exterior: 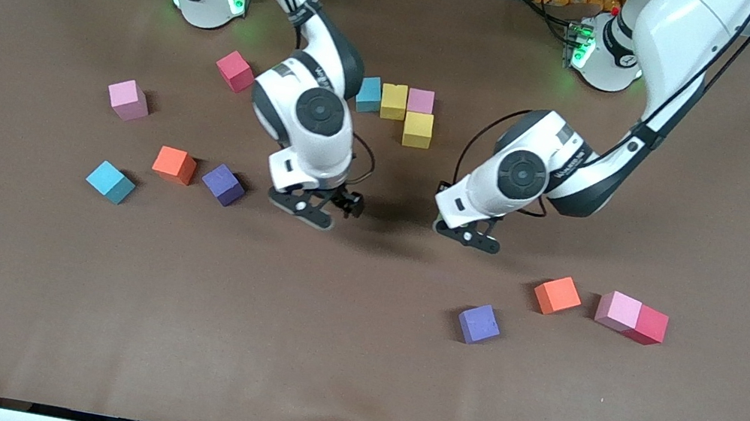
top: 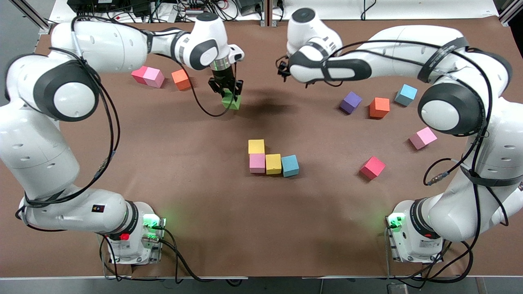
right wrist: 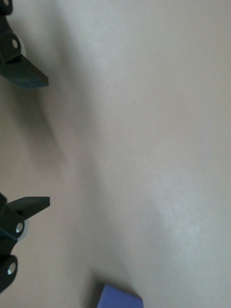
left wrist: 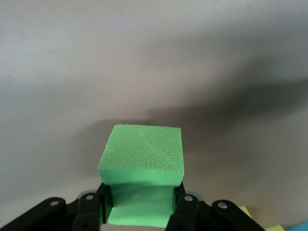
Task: Form number 2 with 11 blocks
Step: 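Grasp the purple cube with the right gripper while the left carries green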
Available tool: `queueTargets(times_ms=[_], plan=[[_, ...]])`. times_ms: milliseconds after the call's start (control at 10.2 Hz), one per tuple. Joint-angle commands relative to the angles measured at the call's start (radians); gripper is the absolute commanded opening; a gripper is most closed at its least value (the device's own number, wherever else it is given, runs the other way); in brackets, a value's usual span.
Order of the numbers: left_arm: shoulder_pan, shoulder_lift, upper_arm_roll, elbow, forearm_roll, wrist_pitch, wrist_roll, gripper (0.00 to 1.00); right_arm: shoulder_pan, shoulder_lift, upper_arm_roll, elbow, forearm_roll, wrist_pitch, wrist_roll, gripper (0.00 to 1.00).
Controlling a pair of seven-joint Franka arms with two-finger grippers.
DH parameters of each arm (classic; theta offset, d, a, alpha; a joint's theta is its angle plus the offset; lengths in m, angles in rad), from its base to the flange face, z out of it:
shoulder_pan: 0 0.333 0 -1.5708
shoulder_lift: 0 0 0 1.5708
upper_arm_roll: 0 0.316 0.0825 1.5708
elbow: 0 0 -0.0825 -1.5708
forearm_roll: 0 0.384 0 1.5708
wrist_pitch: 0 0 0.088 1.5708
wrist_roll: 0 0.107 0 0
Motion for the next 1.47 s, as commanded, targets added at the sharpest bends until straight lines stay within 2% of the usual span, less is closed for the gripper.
queueTargets(times_ms=[0, 293, 587, 782, 1075, 1173, 1369], plan=[[-0.062, 0.039, 0.007, 0.078, -0.020, -0.096, -0.041, 0.41, -0.049, -0.063, 0.017, -0.066, 0.020, -0.017, 0.005, 1.00], [-0.115, 0.058, 0.007, 0.087, -0.058, -0.116, -0.062, 0.41, -0.107, -0.102, 0.017, -0.127, 0.046, -0.012, 0.006, 1.00], [-0.146, 0.087, 0.011, 0.104, -0.079, -0.126, -0.180, 0.40, -0.139, -0.158, 0.017, -0.236, 0.048, 0.065, 0.011, 1.00], [-0.148, 0.102, 0.011, 0.106, -0.128, -0.126, -0.214, 0.40, -0.190, -0.160, 0.017, -0.249, 0.049, 0.065, 0.012, 1.00], [-0.157, 0.101, 0.011, 0.098, -0.125, -0.126, -0.402, 0.41, -0.260, -0.180, 0.017, -0.275, 0.072, 0.031, 0.023, 1.00], [-0.171, 0.101, 0.012, 0.098, -0.124, -0.124, -0.414, 0.41, -0.288, -0.183, 0.016, -0.276, 0.101, 0.016, 0.022, 1.00], [-0.175, 0.107, 0.012, 0.100, -0.121, -0.106, -0.421, 0.41, -0.336, -0.211, 0.014, -0.327, 0.104, 0.032, 0.019, 1.00]])
